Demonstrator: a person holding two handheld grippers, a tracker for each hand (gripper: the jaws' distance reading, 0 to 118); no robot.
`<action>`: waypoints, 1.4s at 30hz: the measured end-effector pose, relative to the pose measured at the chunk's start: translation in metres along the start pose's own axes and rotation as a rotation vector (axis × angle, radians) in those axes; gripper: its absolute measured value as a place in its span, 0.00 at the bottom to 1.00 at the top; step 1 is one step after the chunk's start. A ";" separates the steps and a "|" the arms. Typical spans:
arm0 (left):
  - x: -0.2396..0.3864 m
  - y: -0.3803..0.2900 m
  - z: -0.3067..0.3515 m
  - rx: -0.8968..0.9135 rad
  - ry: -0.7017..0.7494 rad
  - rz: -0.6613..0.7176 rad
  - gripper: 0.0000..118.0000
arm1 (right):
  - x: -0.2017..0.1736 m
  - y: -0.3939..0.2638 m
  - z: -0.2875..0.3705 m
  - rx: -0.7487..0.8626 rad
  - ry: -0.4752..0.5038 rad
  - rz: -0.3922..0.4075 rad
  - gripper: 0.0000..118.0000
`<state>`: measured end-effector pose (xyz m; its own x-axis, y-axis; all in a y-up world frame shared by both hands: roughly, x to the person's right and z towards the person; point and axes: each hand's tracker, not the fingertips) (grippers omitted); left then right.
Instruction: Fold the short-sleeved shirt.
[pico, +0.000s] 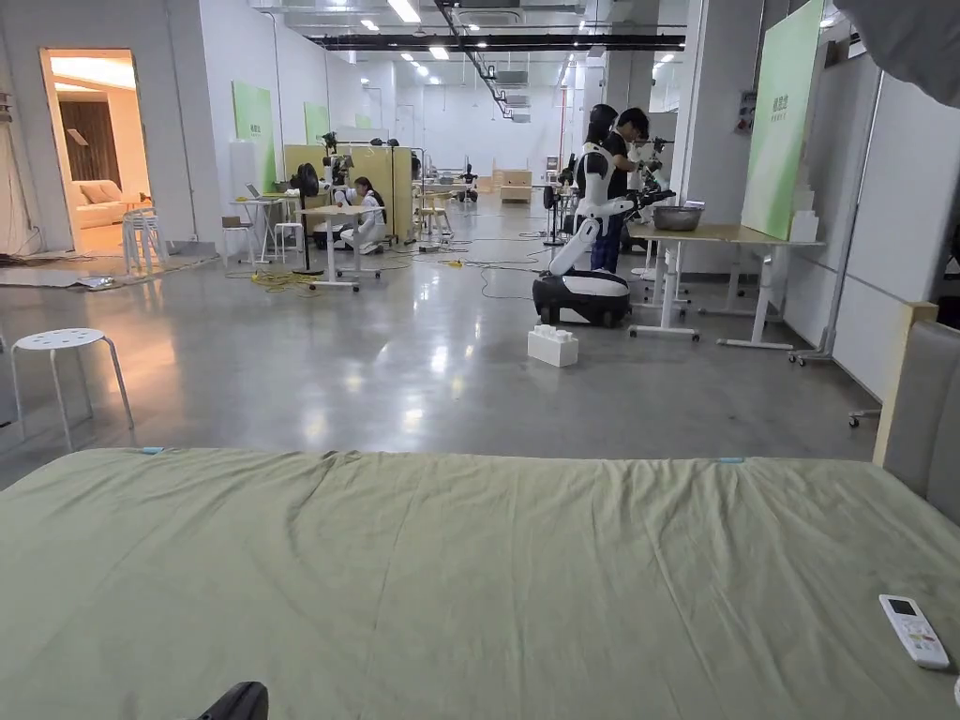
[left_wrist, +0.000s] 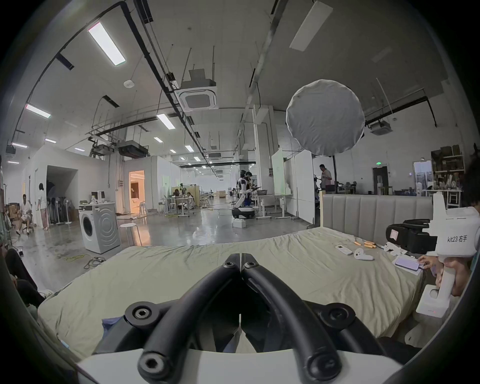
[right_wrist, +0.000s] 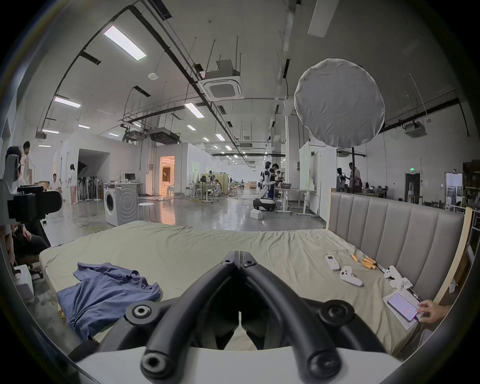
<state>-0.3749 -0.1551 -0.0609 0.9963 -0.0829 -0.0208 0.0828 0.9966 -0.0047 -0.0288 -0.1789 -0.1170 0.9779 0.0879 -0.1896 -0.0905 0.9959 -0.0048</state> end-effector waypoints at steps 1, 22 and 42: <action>0.000 0.000 0.000 -0.005 0.000 0.002 0.00 | 0.001 -0.001 0.000 -0.004 -0.001 -0.004 0.00; -0.092 -0.056 -0.027 -0.380 -0.032 0.136 0.70 | 0.000 -0.048 0.000 -0.158 0.100 -0.053 0.00; -0.138 -0.278 -0.229 -0.934 0.014 0.089 0.75 | 0.006 -0.112 -0.020 -0.468 0.066 0.008 0.00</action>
<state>-0.5406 -0.4216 -0.2857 0.9974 -0.0127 -0.0713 -0.0499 0.5934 -0.8034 -0.0166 -0.2903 -0.1370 0.9642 0.0790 -0.2530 -0.1879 0.8770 -0.4422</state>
